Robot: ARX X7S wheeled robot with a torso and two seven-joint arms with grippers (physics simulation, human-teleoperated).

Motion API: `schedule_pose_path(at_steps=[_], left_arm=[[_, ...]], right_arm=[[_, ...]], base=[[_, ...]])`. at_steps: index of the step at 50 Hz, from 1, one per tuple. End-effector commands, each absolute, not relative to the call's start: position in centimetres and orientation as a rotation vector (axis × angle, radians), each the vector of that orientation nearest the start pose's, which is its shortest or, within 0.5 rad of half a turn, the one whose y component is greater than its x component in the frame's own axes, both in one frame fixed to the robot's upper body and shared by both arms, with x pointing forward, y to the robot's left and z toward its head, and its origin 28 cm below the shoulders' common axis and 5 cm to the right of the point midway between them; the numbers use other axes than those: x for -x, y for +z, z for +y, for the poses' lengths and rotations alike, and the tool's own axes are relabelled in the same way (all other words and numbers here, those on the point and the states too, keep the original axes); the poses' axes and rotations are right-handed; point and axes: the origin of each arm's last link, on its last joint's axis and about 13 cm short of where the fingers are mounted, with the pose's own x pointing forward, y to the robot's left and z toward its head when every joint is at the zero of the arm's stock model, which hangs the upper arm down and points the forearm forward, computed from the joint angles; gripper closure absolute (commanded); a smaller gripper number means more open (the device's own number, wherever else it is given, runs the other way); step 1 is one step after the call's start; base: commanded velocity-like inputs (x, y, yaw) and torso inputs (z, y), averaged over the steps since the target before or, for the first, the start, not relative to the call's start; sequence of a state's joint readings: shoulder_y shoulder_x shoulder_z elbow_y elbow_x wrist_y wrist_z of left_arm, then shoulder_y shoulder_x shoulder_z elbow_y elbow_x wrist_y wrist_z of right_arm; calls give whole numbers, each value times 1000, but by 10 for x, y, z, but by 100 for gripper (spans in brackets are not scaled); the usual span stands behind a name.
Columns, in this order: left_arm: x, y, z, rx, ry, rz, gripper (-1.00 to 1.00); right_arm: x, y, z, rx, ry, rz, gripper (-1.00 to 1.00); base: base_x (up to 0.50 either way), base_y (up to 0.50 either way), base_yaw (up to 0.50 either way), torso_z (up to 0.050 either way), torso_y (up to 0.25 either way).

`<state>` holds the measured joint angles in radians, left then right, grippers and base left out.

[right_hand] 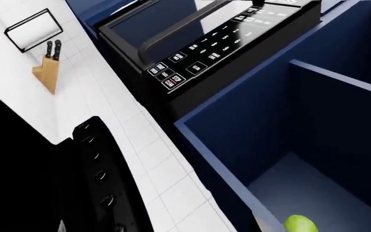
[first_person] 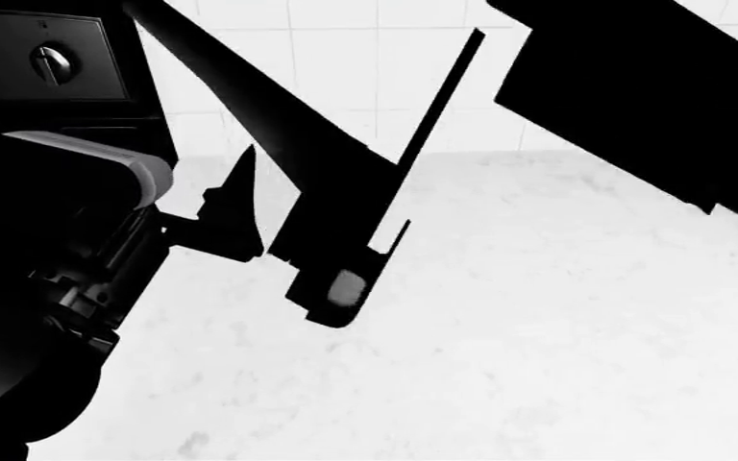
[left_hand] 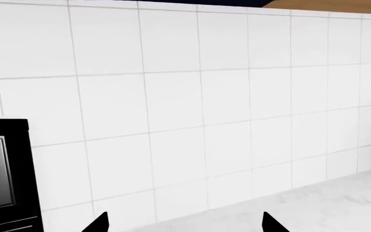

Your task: Pick the lime, brussel sprout from the counter and place them in the cabinet. Then close the cabinet.

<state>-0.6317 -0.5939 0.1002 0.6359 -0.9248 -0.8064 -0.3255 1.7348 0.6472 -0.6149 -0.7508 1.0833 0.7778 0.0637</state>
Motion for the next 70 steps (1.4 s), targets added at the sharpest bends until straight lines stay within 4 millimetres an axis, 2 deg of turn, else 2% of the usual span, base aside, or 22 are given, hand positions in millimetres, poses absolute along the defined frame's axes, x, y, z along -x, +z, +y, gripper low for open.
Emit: schedule_pose_path(at_steps=[1, 18, 37, 70], left_arm=[[-237, 221, 245, -45, -293, -169, -100], [-236, 221, 244, -45, -294, -170, -100], [-237, 220, 244, -46, -297, -167, -100], [-239, 218, 242, -44, -298, -165, -100]], right_arm=[[-168, 390, -91, 690, 816, -854, -100], [-164, 352, -110, 628, 767, -786, -100], [-174, 328, -135, 559, 642, -692, -100], [-174, 324, -169, 344, 365, -708, -100]], base=[[0, 0, 0, 0, 0], [0, 0, 0, 0, 0], [0, 0, 0, 0, 0], [0, 0, 0, 0, 0]])
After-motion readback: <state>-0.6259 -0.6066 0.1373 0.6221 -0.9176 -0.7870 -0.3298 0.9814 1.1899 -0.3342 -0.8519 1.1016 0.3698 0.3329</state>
